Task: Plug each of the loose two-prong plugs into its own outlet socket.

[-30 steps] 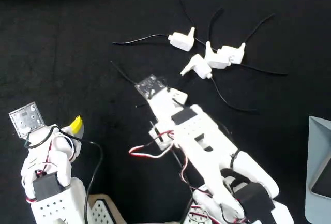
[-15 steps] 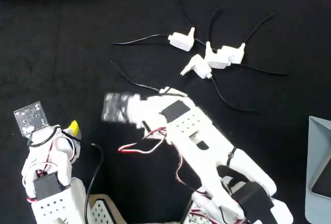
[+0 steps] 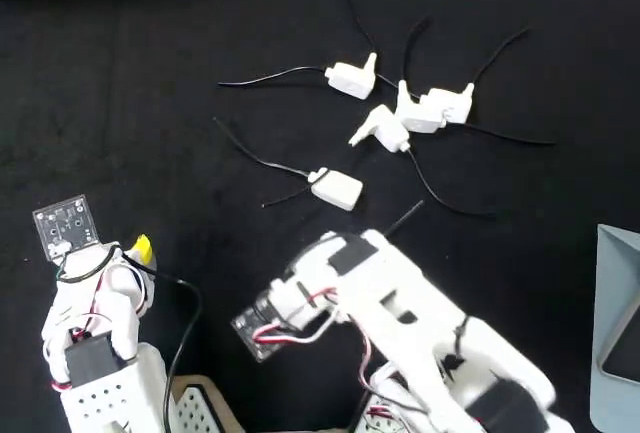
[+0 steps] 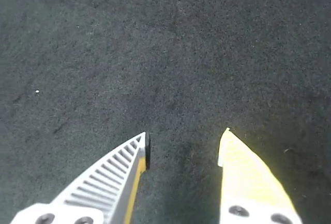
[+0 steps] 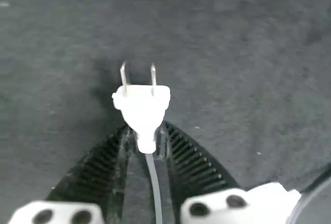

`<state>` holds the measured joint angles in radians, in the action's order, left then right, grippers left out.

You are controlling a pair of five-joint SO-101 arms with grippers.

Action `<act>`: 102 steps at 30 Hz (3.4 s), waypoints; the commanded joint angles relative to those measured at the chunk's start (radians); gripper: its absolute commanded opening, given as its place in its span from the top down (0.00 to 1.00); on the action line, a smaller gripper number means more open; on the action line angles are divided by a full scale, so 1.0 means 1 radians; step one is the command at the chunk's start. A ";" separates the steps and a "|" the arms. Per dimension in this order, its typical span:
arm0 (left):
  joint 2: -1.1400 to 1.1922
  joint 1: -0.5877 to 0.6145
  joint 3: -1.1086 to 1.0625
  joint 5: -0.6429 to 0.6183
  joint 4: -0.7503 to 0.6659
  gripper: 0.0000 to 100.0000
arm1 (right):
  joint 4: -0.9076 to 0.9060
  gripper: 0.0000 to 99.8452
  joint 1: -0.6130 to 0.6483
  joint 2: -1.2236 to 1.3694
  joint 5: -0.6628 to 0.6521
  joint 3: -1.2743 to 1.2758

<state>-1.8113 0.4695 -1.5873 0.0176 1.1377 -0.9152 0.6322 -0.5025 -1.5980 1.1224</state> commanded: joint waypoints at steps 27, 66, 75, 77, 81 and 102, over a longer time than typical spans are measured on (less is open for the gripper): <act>-0.006 0.010 0.008 0.008 -0.021 0.77 | -0.097 0.99 -0.071 -0.691 0.769 0.157; -0.006 0.008 0.007 0.011 -0.020 0.78 | -0.287 0.93 0.023 0.099 2.045 -0.344; -0.006 0.007 0.007 0.011 -0.020 0.78 | -0.253 0.74 -0.107 0.194 2.082 -0.340; -0.006 0.005 0.007 0.011 -0.020 0.78 | -0.253 0.75 -0.109 0.214 2.084 -0.340; -0.006 0.004 0.007 0.011 -0.020 0.78 | -0.241 0.76 -0.109 0.260 2.128 -0.344; -0.006 0.004 -0.002 0.012 -0.021 0.78 | -0.106 0.99 -0.367 0.409 1.786 -0.343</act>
<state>-1.8113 0.4695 -1.5965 0.0238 1.1377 -1.0503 0.4005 -0.0284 0.3751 0.8002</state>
